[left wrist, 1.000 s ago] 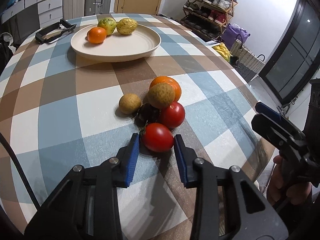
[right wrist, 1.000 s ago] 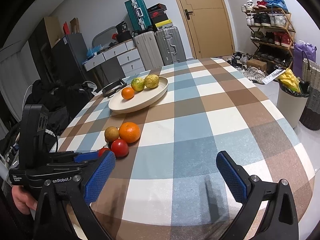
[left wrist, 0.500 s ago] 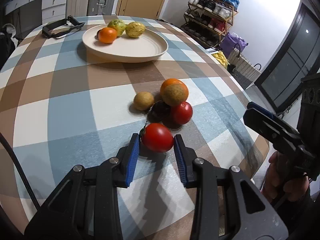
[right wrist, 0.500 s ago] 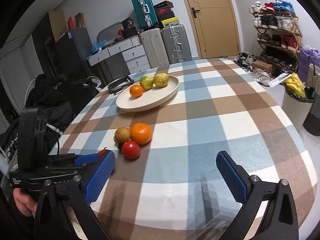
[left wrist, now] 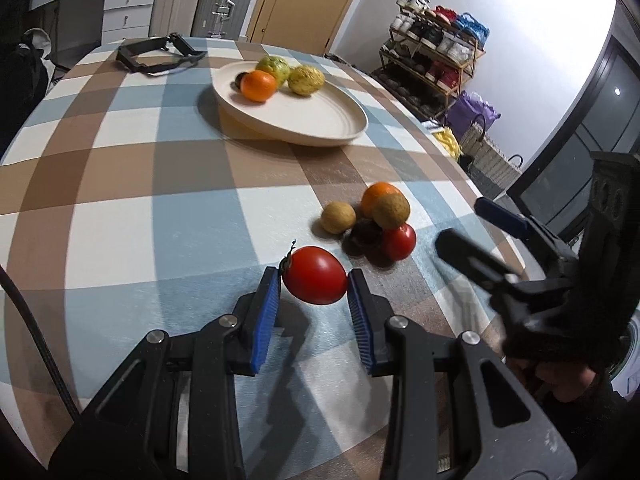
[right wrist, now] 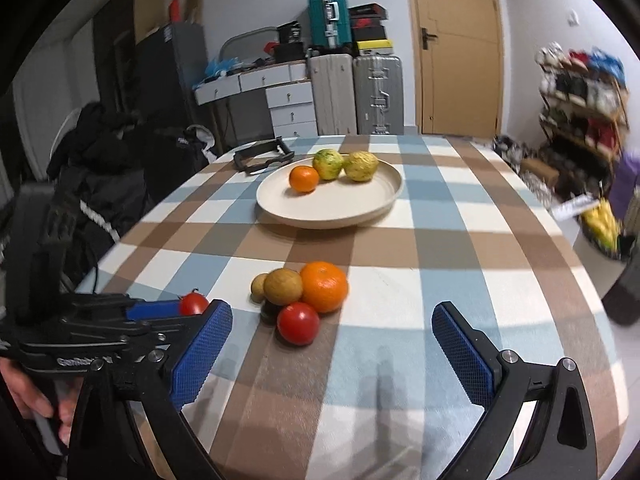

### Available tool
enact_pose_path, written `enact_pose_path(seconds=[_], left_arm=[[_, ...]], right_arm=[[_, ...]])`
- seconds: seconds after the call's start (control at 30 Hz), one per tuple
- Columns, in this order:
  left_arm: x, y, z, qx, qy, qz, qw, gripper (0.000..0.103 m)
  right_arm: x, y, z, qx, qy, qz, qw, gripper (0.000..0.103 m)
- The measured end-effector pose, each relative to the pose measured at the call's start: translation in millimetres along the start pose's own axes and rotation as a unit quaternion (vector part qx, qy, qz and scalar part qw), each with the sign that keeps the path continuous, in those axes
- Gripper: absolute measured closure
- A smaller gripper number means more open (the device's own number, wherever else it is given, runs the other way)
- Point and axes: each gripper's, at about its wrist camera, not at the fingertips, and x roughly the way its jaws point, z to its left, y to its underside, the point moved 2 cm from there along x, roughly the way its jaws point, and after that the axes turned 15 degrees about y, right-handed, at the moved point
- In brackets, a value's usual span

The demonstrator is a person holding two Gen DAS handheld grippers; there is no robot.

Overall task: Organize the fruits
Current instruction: 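Lift the tomato with the left tool while the right grasps a brown kiwi-like fruit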

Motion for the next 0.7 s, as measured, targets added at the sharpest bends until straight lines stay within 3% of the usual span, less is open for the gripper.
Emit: enact_pose_path(seconds=[0.37,0.6,0.7], left_arm=[[-16.4,-1.3,21.4,-0.021,0.001,-0.016,0.9996,0.071],[-17.4,-2.1,26.7,-0.029,0.004,-0.022,0.9993,0.071],[-16.5,-2.2,28.4,-0.031,0.004,-0.021,0.9993,0.071]], right_arm=[[22.9,-8.6,37.8,-0.073,0.046,-0.012,0.996,0.012],[37.1,-7.1,45.8,-0.093,0.058,0.001,0.994,0.043],[39.6,-6.6,45.3,-0.091,0.057,0.007,0.994,0.046]])
